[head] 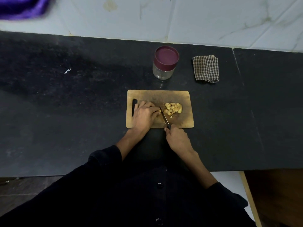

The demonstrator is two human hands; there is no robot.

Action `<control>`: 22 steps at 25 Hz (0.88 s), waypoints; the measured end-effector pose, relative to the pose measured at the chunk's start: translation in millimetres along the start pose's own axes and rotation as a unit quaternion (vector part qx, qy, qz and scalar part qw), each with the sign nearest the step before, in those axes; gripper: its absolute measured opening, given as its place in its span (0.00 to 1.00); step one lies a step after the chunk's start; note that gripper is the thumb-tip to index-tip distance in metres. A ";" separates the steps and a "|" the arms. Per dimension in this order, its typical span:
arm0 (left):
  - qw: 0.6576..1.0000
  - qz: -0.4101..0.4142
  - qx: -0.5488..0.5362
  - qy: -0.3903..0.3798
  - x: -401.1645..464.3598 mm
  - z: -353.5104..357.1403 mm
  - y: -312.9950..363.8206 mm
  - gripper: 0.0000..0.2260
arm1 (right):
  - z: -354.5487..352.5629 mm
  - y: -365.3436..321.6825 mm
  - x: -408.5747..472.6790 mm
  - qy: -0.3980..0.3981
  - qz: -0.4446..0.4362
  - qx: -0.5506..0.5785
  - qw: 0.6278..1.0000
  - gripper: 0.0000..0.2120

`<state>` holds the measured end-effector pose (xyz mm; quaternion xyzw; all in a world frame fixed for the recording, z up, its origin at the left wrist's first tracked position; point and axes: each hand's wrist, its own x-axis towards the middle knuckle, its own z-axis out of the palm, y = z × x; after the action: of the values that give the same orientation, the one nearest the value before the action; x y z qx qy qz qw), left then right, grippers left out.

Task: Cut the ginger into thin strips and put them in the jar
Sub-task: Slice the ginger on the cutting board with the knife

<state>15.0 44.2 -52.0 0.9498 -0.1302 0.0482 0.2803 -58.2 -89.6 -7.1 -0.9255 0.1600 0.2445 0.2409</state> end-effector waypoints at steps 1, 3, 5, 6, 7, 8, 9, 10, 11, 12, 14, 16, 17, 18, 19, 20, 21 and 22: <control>1.000 -0.005 -0.008 -0.010 0.4 -1.2 -0.4 0.08 | -1.4 3.6 -3.0 0.001 0.003 0.005 1.000 0.15; 0.999 -0.018 -0.024 -0.031 1.3 -2.8 -2.5 0.10 | -4.1 8.5 -6.0 0.009 0.009 0.020 1.000 0.16; 0.998 -0.025 -0.032 -0.047 1.5 -3.7 -3.8 0.12 | -7.4 8.2 -5.5 0.018 0.006 0.039 0.999 0.16; 0.998 -0.024 -0.032 -0.053 1.2 -4.5 -4.1 0.13 | -8.5 6.0 -4.2 0.022 0.000 0.048 0.999 0.15; 0.998 -0.021 -0.032 -0.059 1.4 -5.7 -4.4 0.14 | -9.1 3.1 -2.3 0.027 -0.010 0.052 0.998 0.15; 0.997 -0.017 -0.031 -0.063 1.5 -6.7 -4.7 0.14 | -8.8 0.2 0.3 0.028 -0.018 0.054 0.998 0.15; 0.997 -0.013 -0.030 -0.067 1.5 -7.8 -4.8 0.13 | -7.9 -2.8 2.4 0.028 -0.023 0.053 0.998 0.14; 0.997 -0.010 -0.032 -0.069 1.5 -9.0 -4.7 0.12 | -6.8 -5.9 4.6 0.024 -0.025 0.053 0.998 0.14; 0.997 -0.008 -0.034 -0.068 1.2 -9.9 -4.7 0.12 | -5.7 -8.4 6.0 0.021 -0.027 0.052 0.998 0.14; 0.997 -0.008 -0.037 -0.065 0.8 -10.4 -4.7 0.11 | -4.6 -10.4 7.4 0.021 -0.030 0.050 0.998 0.14; 0.998 -0.010 -0.036 -0.055 -0.2 -9.8 -3.6 0.10 | -4.1 -12.5 9.3 0.024 -0.038 0.040 0.998 0.14; 0.998 -0.014 -0.033 -0.049 -0.7 -8.4 -2.6 0.09 | -4.3 -13.4 10.4 0.027 -0.041 0.026 0.998 0.15; 0.998 -0.016 -0.033 -0.048 -0.5 -7.8 -2.3 0.09 | -4.5 -13.8 10.9 0.026 -0.041 0.021 0.999 0.15; 0.998 -0.018 -0.033 -0.047 -0.2 -7.7 -2.1 0.09 | -4.6 -14.5 11.7 0.024 -0.039 0.016 0.999 0.15; 0.998 -0.019 -0.032 -0.045 0.0 -7.5 -1.8 0.09 | -4.8 -15.6 12.4 0.021 -0.035 0.014 0.999 0.15; 0.998 -0.021 -0.030 -0.044 -0.4 -7.4 -1.4 0.09 | -4.7 -16.6 12.8 0.018 -0.031 0.012 0.999 0.15; 0.998 -0.023 -0.029 -0.042 -1.1 -7.0 -0.7 0.09 | -4.0 -17.2 12.0 0.015 -0.027 0.010 0.999 0.15; 0.999 -0.024 -0.029 -0.038 -1.7 -6.5 -0.3 0.08 | -3.3 -17.6 10.7 0.012 -0.022 0.006 1.000 0.15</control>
<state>13.2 48.3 -47.0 0.9452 -0.1193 0.0018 0.3039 -40.9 -78.5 -3.8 -0.9302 0.1438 0.2270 0.2499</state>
